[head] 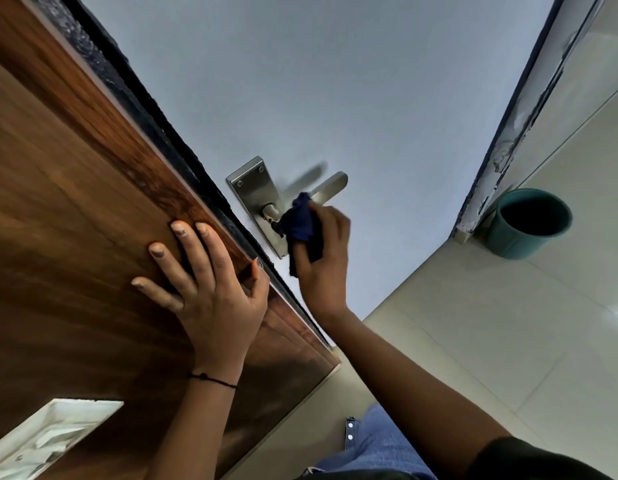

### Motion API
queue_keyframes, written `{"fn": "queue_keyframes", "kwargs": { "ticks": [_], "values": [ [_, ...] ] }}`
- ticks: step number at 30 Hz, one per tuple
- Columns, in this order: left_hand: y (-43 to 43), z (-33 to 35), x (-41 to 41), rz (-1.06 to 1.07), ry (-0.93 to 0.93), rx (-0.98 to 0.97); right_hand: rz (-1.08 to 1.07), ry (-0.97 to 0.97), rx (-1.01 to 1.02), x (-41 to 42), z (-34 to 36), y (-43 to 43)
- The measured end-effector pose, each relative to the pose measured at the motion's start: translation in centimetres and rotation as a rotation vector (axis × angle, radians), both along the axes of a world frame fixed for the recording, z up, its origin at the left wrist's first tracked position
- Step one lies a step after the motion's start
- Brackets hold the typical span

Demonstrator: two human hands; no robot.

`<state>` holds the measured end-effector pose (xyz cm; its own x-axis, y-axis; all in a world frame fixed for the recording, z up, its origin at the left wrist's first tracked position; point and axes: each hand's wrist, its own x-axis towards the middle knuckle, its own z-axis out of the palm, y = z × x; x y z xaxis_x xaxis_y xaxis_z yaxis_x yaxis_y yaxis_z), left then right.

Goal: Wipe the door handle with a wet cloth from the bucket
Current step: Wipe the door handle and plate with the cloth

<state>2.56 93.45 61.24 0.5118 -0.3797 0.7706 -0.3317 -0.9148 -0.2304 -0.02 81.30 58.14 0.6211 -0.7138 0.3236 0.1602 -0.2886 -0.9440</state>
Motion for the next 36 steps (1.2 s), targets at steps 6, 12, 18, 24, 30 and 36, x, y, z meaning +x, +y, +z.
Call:
{"fn": "queue_keyframes", "kwargs": {
  "ticks": [6, 12, 18, 24, 30, 36],
  "values": [
    [0.1, 0.1, -0.1, -0.022, 0.019, 0.001, -0.052, 0.024, -0.192, 0.8, -1.0, -3.1],
    [0.1, -0.1, 0.0, -0.027, 0.016, 0.006, -0.179, 0.038, -0.102, 1.5, -1.6, -4.9],
    [0.2, -0.1, 0.0, -0.024, 0.007, 0.006, -0.082, -0.01, -0.42, 1.3, -2.3, -2.8],
    [0.1, -0.1, 0.0, -0.003, 0.013, 0.01, -0.178, -0.024, -0.164, 2.5, -2.1, -6.7],
    [0.0, -0.1, 0.0, 0.019, -0.013, 0.019, -0.036, 0.08, -0.604, 0.4, -0.8, -0.7],
    [0.1, 0.0, 0.0, 0.033, -0.006, 0.022, -0.124, 0.203, -0.75, 0.7, 1.1, -4.3]
  ]
}}
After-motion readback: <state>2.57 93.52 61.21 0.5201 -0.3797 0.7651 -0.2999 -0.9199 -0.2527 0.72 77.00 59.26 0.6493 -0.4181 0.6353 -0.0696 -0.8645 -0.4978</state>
